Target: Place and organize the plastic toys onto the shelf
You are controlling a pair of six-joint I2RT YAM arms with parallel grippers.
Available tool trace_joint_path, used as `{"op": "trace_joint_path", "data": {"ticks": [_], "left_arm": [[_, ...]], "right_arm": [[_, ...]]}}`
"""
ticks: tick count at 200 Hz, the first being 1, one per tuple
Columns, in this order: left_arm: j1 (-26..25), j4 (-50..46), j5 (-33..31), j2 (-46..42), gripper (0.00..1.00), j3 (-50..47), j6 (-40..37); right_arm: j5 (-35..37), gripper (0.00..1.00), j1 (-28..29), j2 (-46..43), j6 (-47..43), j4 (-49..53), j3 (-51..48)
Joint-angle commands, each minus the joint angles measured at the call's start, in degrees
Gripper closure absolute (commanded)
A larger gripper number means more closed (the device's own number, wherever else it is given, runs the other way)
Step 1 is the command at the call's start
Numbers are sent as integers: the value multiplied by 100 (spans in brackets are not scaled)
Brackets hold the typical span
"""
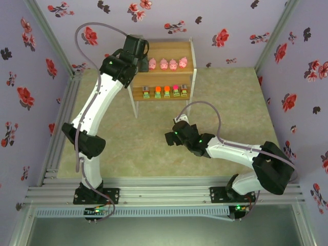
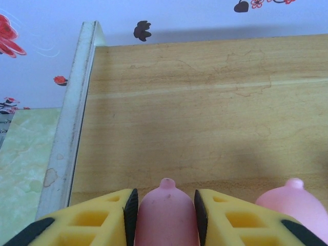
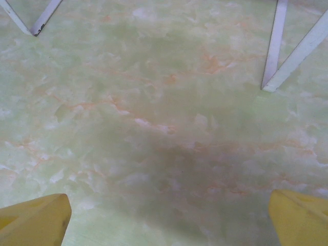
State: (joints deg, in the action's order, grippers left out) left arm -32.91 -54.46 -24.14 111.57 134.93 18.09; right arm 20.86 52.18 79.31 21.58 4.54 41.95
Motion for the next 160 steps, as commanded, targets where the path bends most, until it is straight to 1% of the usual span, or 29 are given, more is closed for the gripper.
{"op": "trace_joint_path", "data": {"ticks": [1,28,51,84,160], "left_arm": [[56,5,32,75,61,150,52],[56,5,33,56,60,120,63],[57,36,27,6,55,125,72],[56,40,32,-59,53,160,55],[47,16,-2,-218,51,184,41]], "right_arm": [[175,1,35,-12,-14,109,182],[181,1,30,-13,-14,122,186],[175,1,33,-9,-16,113,190],[176,1,30,-9,-15,115,191],[178,1,31,10,-14,101,190]]}}
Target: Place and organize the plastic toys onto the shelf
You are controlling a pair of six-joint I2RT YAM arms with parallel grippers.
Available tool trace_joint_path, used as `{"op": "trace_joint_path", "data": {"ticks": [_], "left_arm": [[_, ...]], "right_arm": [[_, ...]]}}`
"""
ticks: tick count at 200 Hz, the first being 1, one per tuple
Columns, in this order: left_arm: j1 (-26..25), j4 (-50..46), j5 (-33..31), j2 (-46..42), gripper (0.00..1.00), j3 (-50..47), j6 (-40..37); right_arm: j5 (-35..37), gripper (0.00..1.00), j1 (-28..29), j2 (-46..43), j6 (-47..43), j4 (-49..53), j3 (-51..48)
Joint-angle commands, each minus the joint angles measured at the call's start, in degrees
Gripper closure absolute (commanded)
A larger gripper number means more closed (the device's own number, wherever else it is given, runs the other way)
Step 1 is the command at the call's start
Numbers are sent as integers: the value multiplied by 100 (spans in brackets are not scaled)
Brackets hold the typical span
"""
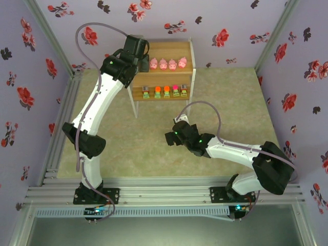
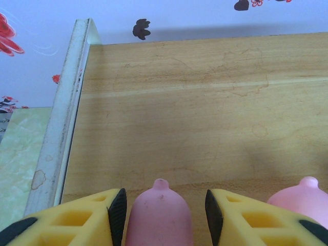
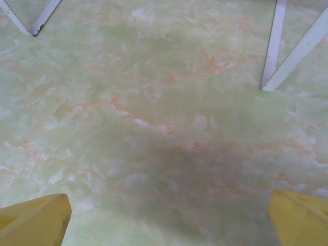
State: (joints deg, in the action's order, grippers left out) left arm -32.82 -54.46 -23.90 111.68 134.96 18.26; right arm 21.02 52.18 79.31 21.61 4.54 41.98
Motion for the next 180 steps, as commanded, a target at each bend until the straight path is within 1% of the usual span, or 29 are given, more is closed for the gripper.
{"op": "trace_joint_path", "data": {"ticks": [1,119,180], "left_arm": [[39,15,-31,-227,51,181,22],[-23,-114,-45,-279,49,443,-50],[-150,-135,-40,-411,49,424,-85]], "right_arm": [[160,1,34,12,-16,105,193],[175,1,33,32,-17,91,182],[198,1,34,19,-34,78,177]]}}
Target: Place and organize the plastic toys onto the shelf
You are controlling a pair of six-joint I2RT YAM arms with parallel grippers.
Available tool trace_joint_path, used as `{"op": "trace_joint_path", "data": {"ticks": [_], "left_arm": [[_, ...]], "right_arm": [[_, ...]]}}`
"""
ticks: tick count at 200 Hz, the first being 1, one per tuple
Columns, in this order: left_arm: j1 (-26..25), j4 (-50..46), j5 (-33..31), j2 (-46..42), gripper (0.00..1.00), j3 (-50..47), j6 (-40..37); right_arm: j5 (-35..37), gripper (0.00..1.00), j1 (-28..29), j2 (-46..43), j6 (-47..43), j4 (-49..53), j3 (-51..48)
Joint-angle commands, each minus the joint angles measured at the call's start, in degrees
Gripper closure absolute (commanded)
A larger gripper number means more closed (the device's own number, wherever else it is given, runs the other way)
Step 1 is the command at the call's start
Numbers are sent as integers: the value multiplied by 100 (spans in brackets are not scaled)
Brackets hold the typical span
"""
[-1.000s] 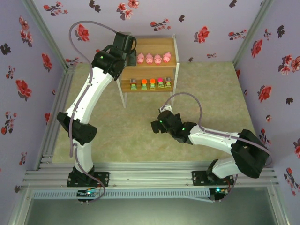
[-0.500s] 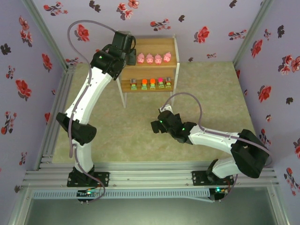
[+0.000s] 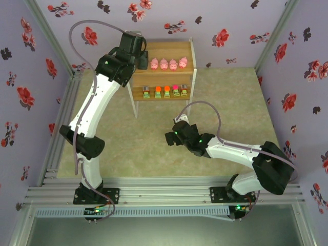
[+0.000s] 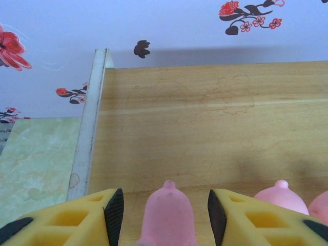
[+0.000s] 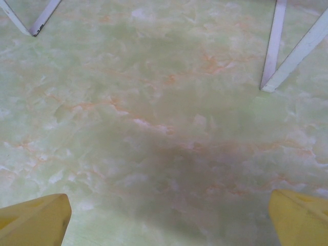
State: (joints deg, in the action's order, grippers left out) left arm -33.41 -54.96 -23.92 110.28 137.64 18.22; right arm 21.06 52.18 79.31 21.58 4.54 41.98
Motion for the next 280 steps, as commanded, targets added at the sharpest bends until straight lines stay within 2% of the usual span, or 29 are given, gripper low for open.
{"op": "trace_joint_path", "data": {"ticks": [1,61,105,247,280], "left_arm": [[-98,-81,-36,-275,49,152,-86],[-313,47,-70,-595,46,-204,-181],[-508,494,-237,-1105,43,-1060,-308],[-580,1426,-403,-2816,13,-3620,-432],[-579,1536,-467,-3114,1,-3995,-475]], "right_arm": [[187,1,31,17,-40,76,170],[213,1,35,-48,-67,28,113],[314,1,34,-95,-76,5,82],[837,1,29,-334,-76,-61,-93],[1001,1,28,-459,-75,-94,-165]]}}
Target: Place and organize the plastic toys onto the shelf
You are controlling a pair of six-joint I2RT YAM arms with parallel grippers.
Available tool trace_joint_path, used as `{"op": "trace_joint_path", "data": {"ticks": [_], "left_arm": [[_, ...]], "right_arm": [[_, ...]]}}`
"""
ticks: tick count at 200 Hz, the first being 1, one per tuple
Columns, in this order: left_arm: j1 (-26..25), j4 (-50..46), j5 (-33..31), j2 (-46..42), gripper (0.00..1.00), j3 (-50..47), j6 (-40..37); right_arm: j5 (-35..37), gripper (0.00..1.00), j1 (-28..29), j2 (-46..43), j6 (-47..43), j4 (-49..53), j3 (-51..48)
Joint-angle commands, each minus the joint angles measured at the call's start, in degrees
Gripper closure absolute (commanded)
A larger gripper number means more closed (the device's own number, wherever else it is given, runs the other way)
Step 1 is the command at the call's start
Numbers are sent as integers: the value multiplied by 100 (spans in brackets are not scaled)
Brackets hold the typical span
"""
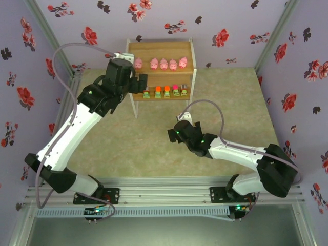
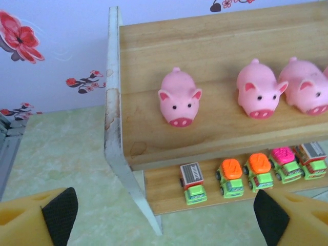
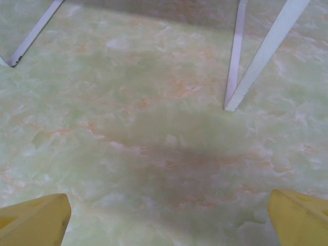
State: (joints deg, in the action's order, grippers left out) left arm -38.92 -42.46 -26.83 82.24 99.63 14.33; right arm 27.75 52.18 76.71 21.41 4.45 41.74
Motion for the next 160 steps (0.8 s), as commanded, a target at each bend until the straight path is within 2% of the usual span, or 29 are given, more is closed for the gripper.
{"op": "trace_joint_path", "data": {"ticks": [1,47,88,160], "left_arm": [[-28,288,-184,-316,1,-205,-87],[-12,370,-279,-706,0,-754,-53],[107,700,-303,-1314,0,-1641,92],[461,1217,-281,-1997,0,-3132,97]], "right_arm": [[334,1,24,-199,-62,-89,-149],[522,1,-45,-376,-44,-70,-227],[553,1,-190,-534,71,-91,-340],[1203,1,-392,-628,342,-10,-458]]}}
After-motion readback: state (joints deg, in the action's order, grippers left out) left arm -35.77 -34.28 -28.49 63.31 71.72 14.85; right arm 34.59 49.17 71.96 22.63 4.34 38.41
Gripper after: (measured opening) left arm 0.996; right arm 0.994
